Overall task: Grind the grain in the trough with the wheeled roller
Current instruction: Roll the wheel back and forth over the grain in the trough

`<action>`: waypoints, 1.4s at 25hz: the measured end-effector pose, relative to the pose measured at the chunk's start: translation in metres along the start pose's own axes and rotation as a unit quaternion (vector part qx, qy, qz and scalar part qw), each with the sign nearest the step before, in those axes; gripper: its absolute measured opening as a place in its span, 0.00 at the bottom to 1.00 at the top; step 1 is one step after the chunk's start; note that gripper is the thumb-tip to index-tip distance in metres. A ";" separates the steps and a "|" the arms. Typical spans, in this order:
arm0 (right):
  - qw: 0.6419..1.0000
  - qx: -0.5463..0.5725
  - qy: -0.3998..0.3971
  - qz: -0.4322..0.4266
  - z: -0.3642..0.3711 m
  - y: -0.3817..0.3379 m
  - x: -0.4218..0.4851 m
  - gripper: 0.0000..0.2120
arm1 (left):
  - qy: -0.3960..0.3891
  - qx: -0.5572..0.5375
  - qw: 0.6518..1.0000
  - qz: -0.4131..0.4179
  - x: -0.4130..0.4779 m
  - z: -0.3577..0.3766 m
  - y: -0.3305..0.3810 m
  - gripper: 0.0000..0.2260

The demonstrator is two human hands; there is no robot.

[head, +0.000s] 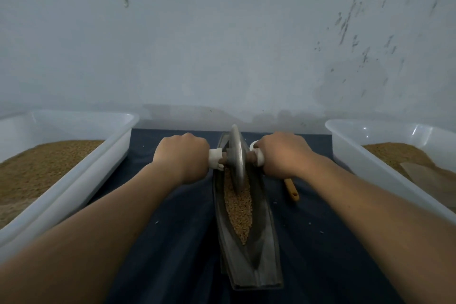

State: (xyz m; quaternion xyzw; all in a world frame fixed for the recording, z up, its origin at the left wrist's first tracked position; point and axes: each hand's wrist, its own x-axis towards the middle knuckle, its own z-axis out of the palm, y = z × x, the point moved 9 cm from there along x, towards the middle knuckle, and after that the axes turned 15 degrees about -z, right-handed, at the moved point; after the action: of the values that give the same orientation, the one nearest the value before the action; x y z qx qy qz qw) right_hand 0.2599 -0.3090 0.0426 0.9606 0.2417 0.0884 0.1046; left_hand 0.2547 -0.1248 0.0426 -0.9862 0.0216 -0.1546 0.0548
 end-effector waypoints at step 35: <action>0.994 -0.049 0.096 0.023 -0.011 -0.009 -0.035 0.09 | 0.224 -0.024 0.974 0.021 -0.053 -0.026 -0.004 0.21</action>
State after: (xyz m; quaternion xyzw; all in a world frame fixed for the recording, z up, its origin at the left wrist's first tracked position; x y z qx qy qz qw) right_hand 0.2231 -0.3162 0.0468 0.9467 0.2239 0.1948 0.1255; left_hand 0.1967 -0.1207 0.0513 -0.9271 0.0572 -0.3694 0.0280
